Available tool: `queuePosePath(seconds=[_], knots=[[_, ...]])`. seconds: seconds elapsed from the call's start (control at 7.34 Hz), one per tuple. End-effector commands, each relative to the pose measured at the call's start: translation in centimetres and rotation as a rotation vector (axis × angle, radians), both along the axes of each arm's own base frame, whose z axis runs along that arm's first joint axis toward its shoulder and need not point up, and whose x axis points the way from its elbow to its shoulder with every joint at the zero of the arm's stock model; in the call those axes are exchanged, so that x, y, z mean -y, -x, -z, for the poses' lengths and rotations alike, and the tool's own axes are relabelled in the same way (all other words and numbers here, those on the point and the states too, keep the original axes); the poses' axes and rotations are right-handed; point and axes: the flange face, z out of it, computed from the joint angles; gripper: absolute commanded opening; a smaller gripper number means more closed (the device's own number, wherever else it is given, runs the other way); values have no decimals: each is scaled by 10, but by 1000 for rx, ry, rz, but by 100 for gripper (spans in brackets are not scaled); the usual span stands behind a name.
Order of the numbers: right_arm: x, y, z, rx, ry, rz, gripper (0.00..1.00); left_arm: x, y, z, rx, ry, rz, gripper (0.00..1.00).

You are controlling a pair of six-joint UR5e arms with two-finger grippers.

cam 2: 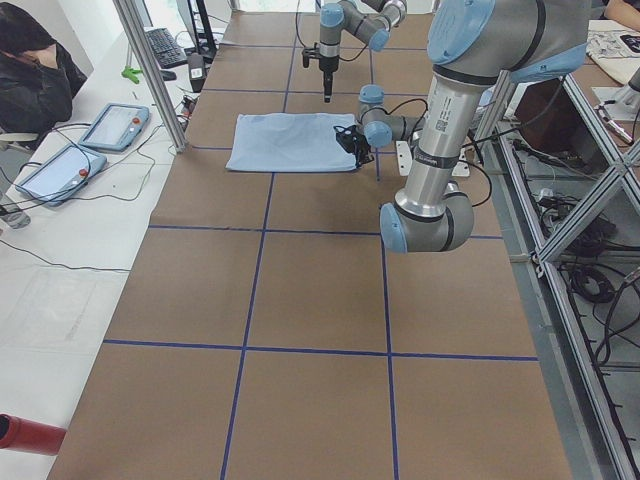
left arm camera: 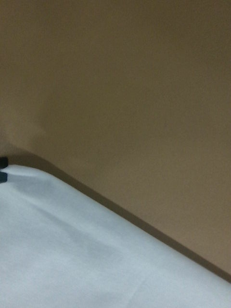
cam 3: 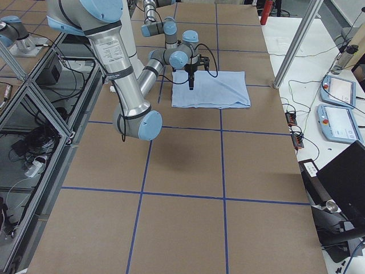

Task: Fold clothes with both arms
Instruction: 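Move the right gripper down to the other near corner of the shirt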

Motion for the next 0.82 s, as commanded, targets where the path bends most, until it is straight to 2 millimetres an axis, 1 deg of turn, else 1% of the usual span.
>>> queuePosePath(seconds=[0.0,0.14,0.27,0.41,0.54,0.68], knots=[[-32,27,-6,-16,105,-95,100,1,5,3,-4,-48,-38,0],[-53,44,-8,-37,100,-130,100,0,4,4,-3,-68,-56,0],[-75,59,-16,-51,144,-165,100,0,4,4,-3,-70,-58,0],[-81,63,-16,-41,249,-278,100,1,5,6,-6,-78,-58,0],[-97,72,-23,-12,304,-317,100,0,4,7,-8,-90,-70,0],[-109,83,-39,-16,309,-364,100,-1,3,8,-10,-91,-72,0]])
